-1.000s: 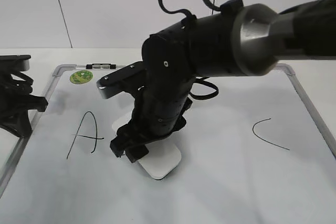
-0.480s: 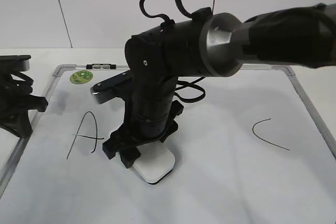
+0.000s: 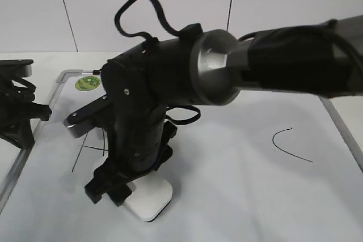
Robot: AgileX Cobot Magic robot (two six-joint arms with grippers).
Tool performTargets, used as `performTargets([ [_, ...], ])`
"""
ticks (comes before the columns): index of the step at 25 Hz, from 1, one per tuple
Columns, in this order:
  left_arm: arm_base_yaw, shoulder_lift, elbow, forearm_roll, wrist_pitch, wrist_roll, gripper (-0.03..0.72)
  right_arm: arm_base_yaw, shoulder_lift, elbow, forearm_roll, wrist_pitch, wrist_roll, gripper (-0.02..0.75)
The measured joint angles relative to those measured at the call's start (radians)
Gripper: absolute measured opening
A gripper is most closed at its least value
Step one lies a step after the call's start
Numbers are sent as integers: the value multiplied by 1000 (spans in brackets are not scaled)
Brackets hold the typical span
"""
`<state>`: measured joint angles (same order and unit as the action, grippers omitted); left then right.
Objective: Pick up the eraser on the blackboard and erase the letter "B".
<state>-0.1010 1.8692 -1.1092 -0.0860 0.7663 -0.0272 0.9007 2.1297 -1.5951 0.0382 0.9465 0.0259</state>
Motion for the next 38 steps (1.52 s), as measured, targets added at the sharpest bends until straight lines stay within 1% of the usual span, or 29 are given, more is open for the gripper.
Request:
performTargets([
  [2, 0, 0, 0, 0, 0, 0, 19, 31, 2, 0, 0, 0, -1, 529],
  [4, 0, 0, 0, 0, -2, 0, 19, 44, 2, 0, 9, 0, -4, 529],
  [9, 0, 0, 0, 2, -2, 0, 19, 25, 2, 0, 40, 5, -4, 529],
  [12, 0, 1, 0, 2, -4, 0, 19, -16, 2, 0, 63, 12, 3, 529],
  [14, 0, 2, 0, 2, -4, 0, 19, -67, 2, 0, 61, 16, 8, 529],
  [19, 0, 2, 0, 2, -4, 0, 19, -246, 2, -4, 43, 7, 30, 529],
  [22, 0, 2, 0, 2, -6, 0, 19, -293, 2, -4, 43, 3, 38, 529],
  [28, 0, 2, 0, 2, -6, 0, 19, -297, 2, -15, 59, 17, 38, 529],
  [34, 0, 2, 0, 2, -6, 0, 19, -299, 20, -92, 57, 135, 36, 529],
  [38, 0, 2, 0, 2, -6, 0, 19, -319, -31, -116, 8, 206, 57, 529],
])
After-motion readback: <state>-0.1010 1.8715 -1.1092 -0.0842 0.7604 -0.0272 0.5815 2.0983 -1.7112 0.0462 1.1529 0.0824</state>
